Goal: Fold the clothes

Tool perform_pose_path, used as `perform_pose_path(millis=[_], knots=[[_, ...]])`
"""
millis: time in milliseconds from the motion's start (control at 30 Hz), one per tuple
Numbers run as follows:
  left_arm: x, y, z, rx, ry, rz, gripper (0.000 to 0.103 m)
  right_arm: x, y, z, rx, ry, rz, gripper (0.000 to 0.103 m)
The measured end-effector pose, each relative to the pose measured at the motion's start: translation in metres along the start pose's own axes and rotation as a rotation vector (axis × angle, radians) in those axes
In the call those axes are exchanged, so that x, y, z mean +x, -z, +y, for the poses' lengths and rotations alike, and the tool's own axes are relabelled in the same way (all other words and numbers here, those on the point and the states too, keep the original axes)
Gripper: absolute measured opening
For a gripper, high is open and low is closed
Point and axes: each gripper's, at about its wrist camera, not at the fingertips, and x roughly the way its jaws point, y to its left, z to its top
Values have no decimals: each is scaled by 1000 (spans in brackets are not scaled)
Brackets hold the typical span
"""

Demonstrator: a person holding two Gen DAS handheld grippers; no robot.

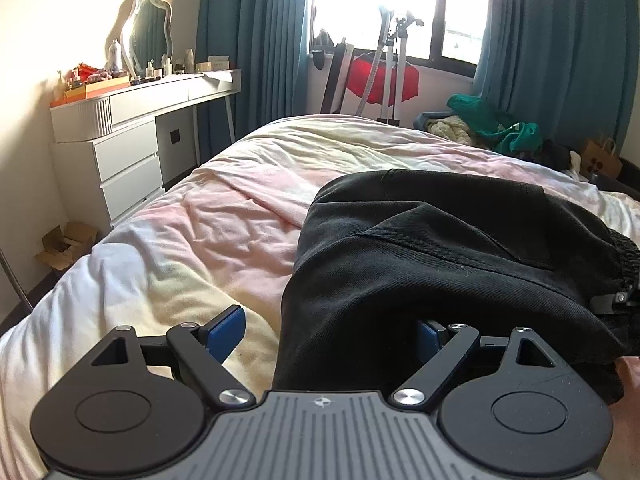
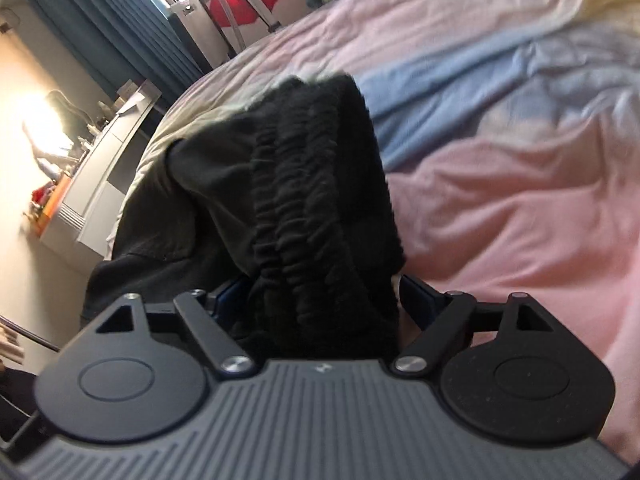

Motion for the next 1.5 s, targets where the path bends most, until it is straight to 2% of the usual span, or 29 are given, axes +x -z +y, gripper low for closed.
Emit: perform_pose_path(millis=[167, 233, 367, 467, 533, 700, 767, 833, 900, 967, 1100, 1200, 1300, 1367, 1400, 1467, 1500], knots=[[-1, 0, 1, -21, 5, 11, 87, 20, 1, -13, 89, -99, 26, 98], [-1, 0, 2, -31, 7, 14, 87, 21, 0, -13, 122, -130, 13, 100], [-2, -1, 7, -68, 10, 23, 87, 4, -1, -13, 172, -303, -38, 100], [2, -2, 13, -123, 30, 45, 88, -4, 0, -8, 137, -364, -74, 100], [5, -3, 16, -162, 60, 71, 88, 5, 4, -5, 111, -293, -37, 99], [-3, -4, 20, -200, 121, 103, 85, 25, 15, 0, 37, -120, 27, 82], [-17, -8, 25, -220, 162, 72, 86, 24, 15, 1, 37, -103, 24, 73], [-34, -11, 36, -260, 240, 11, 96, 20, 15, 1, 53, -99, 19, 65], [-40, -18, 49, -299, 280, -39, 101, 16, 17, 1, 66, -98, 8, 59], [-33, -29, 60, -333, 301, -39, 101, 11, 18, 3, 64, -96, -7, 55], [12, -52, 79, -410, 289, 30, 101, 0, 19, -3, 53, -102, -48, 50], [63, -58, 87, -486, 339, 183, 96, -10, 14, -5, 56, -139, -101, 46], [100, -49, 88, -536, 377, 289, 89, -14, 9, -8, 57, -165, -134, 45], [117, -37, 87, -570, 439, 359, 89, -13, 9, -9, 52, -161, -136, 45], [121, -34, 86, -580, 460, 377, 89, -11, 8, -10, 54, -157, -133, 45], [121, -29, 84, -569, 460, 365, 88, -4, 5, -11, 64, -150, -127, 45], [121, -29, 83, -564, 467, 358, 84, 0, 5, -8, 70, -145, -125, 45]])
